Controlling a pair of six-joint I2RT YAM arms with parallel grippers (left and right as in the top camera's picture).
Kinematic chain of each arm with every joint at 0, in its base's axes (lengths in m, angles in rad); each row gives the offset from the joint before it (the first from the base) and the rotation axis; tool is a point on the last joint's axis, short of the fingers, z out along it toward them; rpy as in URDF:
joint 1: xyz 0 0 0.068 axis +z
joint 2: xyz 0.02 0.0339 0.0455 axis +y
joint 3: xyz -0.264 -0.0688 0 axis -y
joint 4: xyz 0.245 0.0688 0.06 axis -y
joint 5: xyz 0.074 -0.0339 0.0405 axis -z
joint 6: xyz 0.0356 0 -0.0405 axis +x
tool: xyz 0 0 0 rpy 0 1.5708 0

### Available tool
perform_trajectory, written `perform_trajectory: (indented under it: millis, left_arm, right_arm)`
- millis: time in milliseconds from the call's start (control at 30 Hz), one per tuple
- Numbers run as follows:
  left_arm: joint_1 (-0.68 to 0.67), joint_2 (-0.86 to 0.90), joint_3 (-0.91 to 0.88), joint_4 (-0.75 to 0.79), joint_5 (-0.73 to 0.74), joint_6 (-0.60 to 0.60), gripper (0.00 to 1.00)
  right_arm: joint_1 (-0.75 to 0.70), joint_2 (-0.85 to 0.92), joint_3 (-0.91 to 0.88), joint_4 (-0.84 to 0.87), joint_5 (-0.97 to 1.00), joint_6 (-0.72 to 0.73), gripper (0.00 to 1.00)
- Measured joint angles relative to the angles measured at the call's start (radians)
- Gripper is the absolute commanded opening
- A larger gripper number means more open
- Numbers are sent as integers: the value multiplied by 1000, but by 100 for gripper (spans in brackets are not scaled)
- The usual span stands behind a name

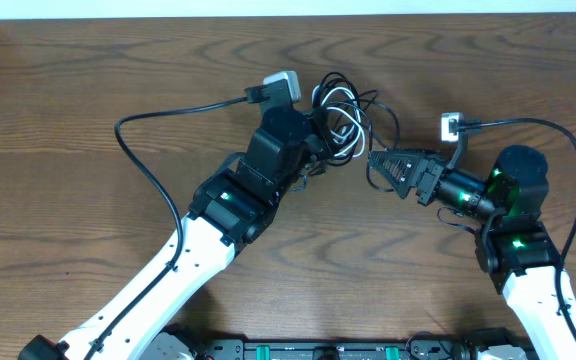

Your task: Untangle cables

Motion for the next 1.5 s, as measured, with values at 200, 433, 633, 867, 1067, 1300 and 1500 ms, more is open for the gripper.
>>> perform_trajectory:
  millis: [200, 433, 633, 867, 1067, 1300, 1500]
  left_arm:
    - [0, 0, 0, 0, -73, -174, 7]
    - [0, 0, 0, 4, -199, -445, 8]
    - [0, 0, 0, 4, -262, -529, 7]
    - [0, 0, 0, 30, -245, -662, 8]
    - [0, 0, 0, 30, -136, -689, 8]
    - [0, 0, 0, -2, -92, -695, 7]
    - [0, 0, 0, -5, -92, -674, 7]
  right_arm:
    - [5, 0, 0, -3, 133, 54, 86]
    - [8, 0, 0, 129, 314, 269, 85]
    - [92, 0, 0, 155, 356, 328, 85]
    - [175, 64, 0, 159, 452, 337, 74]
    - [198, 131, 0, 196, 487, 352, 74]
    - [230, 177, 0, 268, 496, 371, 75]
    - [233, 177, 0, 297, 488, 372, 77]
